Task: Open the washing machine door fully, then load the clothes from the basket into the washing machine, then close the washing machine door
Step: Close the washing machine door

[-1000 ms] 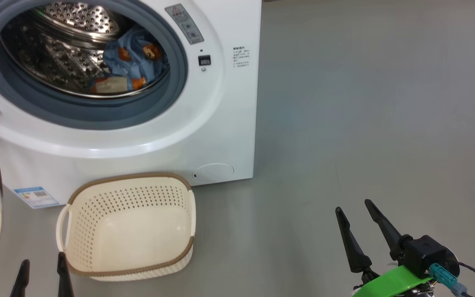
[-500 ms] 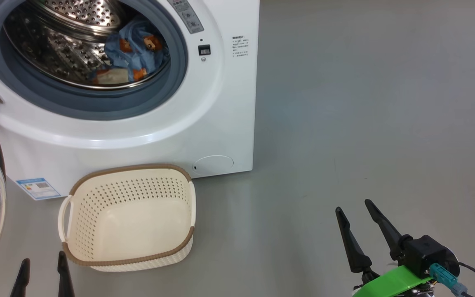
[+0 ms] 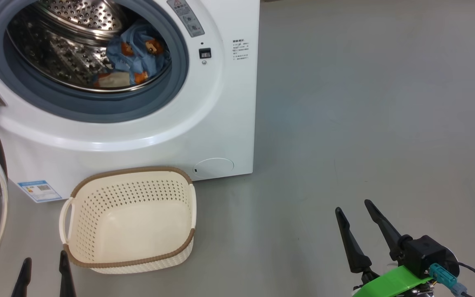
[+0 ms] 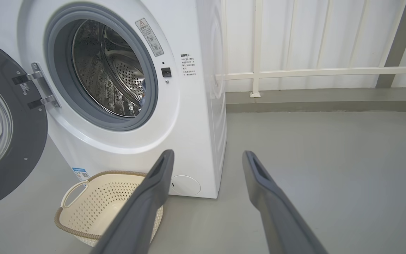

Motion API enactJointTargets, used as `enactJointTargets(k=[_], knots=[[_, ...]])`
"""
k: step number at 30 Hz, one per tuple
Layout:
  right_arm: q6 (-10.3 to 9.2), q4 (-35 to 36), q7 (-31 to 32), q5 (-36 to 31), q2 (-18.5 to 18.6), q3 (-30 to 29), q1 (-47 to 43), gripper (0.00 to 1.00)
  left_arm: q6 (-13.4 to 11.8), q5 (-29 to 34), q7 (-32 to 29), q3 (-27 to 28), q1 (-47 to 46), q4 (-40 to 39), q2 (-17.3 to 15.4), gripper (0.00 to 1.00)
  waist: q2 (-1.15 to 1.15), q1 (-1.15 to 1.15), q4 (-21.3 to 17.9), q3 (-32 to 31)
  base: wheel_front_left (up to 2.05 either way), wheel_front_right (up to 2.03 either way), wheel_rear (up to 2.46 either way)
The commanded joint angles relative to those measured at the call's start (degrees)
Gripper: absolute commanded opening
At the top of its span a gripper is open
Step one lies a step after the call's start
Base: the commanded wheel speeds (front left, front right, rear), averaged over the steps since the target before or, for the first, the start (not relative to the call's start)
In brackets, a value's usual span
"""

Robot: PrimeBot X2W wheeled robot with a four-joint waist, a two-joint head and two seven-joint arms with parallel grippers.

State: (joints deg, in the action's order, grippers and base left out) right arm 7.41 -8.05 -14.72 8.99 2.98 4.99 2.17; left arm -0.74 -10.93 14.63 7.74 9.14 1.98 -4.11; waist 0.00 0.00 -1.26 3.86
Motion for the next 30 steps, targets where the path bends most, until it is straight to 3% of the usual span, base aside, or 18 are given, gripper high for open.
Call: enactJointTargets(k=[1,30], knots=[[0.08,1.2,-0.3,-0.9,-0.1,1.6,0.7,1.00,0.0,0.5,0.4,1.9,-1.8,-1.6,-0.3,1.00,0.00,0.00,0.0,0.0,0.00,0.00,0.00],[0.08,1.0,-0.3,-1.5,-0.1,1.5,0.7,1.00,0.0,0.6,0.4,1.7,-1.9,-2.0,0.4,1.00,0.00,0.00,2.1,-0.1,0.00,0.00,0.00]])
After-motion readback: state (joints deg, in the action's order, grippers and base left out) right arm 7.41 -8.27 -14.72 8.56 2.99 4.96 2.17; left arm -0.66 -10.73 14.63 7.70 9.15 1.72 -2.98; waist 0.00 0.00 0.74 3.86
